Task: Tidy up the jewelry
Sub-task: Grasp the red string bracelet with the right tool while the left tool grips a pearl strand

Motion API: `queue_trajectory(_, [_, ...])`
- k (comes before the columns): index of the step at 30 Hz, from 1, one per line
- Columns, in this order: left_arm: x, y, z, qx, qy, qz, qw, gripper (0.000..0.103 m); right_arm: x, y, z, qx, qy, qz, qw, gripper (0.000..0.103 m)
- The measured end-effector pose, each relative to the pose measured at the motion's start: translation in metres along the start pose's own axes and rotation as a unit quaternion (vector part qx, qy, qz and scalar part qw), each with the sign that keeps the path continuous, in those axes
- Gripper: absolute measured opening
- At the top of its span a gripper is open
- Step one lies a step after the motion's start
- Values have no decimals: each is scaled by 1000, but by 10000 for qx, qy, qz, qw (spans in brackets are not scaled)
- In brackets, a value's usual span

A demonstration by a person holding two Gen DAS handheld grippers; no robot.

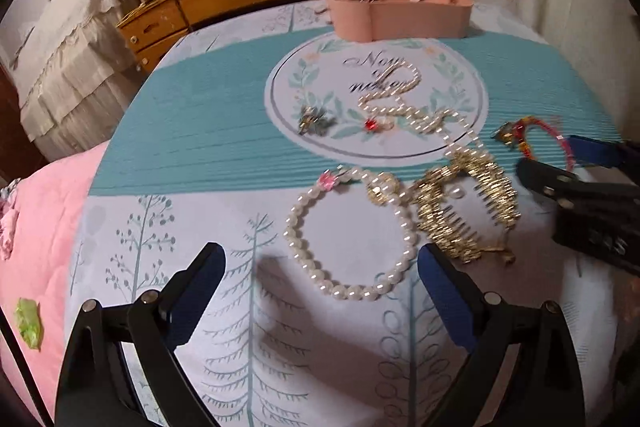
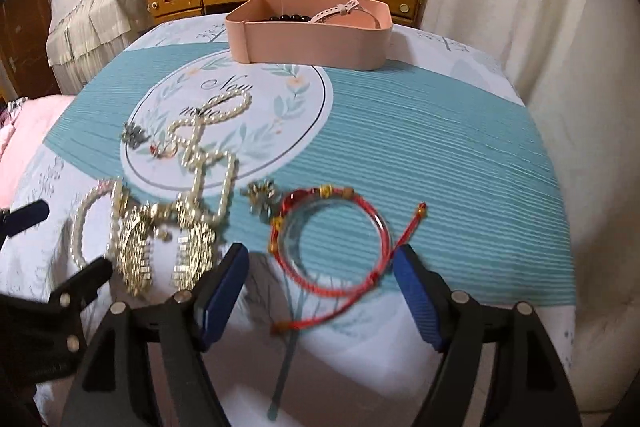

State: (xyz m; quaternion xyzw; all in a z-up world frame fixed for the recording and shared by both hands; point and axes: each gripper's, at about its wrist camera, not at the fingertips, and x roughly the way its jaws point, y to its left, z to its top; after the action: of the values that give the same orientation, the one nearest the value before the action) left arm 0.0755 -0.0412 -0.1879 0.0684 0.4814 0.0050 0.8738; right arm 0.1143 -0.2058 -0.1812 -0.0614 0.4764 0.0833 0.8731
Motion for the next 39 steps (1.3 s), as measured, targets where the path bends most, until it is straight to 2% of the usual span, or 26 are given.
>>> queue_trajectory(5, [-4,-3,6,-22,-115,-104,9999,89,7,-2,10,-53,-62,64,9999,77])
queue_trajectory(7, [0,-3,9,-159,-74,39,9998,70,8,-3,12,-44,-67,58,10000,77])
queue_trajectory(8, [0,-2,11,-240,-102,41,9997,66,8,-3,12,-36,-78,53,9999,77])
queue_trajectory(10, [2,0,15,-420,-102,81,9990,46,8,-2,11,-35,-110,49,9999,77])
queue_trajectory(12, [7,3,19,-632,-15,97,9980,39,8,-2,11,-30,-129,49,9999,77])
queue_trajectory(17, [15,11,25,-919,-24,-14,9958,33,8,-2,11,-32,-135,48,9999,77])
queue_trajectory(23, [19,14,27,-1056,-32,-58,9944,19,7,-2,10,-29,-186,47,9998,77])
queue_trajectory(29, [14,3,31,-743,-187,-111,9970,18,7,-2,9,-30,-206,45,9998,77])
queue_trajectory(32, [15,-2,33,-617,-123,-81,9980,18,7,-2,9,-31,-217,46,9997,77])
queue_trajectory(34, [17,-2,33,-684,-34,-41,9976,18,7,-2,9,-31,-222,46,9997,77])
queue_trajectory(38, [19,4,34,-873,-8,-219,9959,17,7,-2,9,-34,-225,45,9997,77])
queue_trajectory(39, [19,6,33,-913,0,-267,9955,14,7,-2,9,-31,-224,45,9997,77])
